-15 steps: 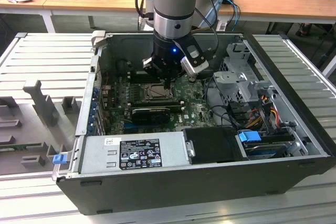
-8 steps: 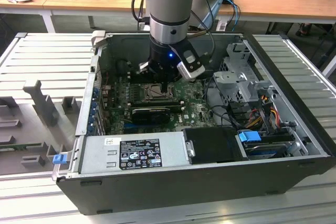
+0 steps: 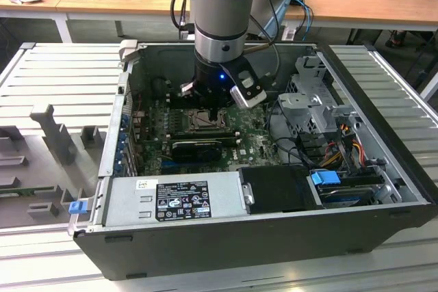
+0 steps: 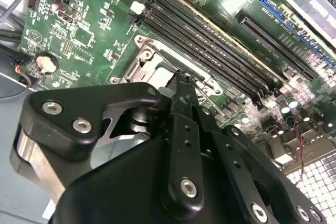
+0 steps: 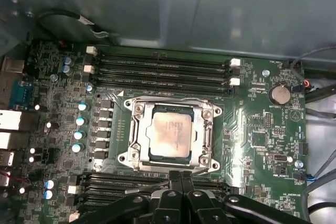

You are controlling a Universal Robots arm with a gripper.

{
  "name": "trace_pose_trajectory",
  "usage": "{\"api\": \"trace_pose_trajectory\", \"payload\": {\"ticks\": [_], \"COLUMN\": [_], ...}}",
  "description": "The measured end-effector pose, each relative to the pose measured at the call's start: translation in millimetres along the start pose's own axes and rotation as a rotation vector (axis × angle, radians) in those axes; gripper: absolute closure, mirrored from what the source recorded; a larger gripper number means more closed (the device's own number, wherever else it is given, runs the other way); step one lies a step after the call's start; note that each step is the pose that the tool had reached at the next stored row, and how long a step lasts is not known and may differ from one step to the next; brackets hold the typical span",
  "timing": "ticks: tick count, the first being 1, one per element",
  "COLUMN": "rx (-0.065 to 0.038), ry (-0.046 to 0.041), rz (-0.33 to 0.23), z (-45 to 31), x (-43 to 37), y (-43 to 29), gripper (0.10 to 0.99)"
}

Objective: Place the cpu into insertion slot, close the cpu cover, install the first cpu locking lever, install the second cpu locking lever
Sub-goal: 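Install the second cpu locking lever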

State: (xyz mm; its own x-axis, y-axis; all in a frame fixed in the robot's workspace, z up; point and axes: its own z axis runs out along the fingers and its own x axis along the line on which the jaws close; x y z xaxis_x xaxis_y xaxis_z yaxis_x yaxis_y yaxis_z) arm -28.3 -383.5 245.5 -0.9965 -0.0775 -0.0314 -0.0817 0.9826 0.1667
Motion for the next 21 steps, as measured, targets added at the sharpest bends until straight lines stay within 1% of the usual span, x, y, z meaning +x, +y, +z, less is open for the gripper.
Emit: {"api": "trace_pose_trajectory", "payload": {"ticks": [11,12,13,15,16,17,18,20,21], "rx": [-0.002,-0.005,-0.013,-0.027,-0.031,-0.033,-0.034,-0.038,-0.039], "ry": [-0.0001,0.0001,0.0023,0.0126,0.0151,0.0157,0.0157,0.0155,0.0154], "rz": [0.000,0.000,0.001,0.003,0.004,0.004,0.004,0.004,0.004], "z": [0.6,0.6,0.5,0.7,0.9,1.5,2.6,4.2,4.4], "x": [0.2,0.2,0.3,0.4,0.5,0.9,2.6,15.1,19.2], "y": [-2.3,-2.7,-3.3,-4.8,-6.3,-7.9,-9.7,-10.4,-10.2], "gripper": [0.980,0.980,0.980,0.980,0.980,0.980,0.980,0.980,0.980]}}
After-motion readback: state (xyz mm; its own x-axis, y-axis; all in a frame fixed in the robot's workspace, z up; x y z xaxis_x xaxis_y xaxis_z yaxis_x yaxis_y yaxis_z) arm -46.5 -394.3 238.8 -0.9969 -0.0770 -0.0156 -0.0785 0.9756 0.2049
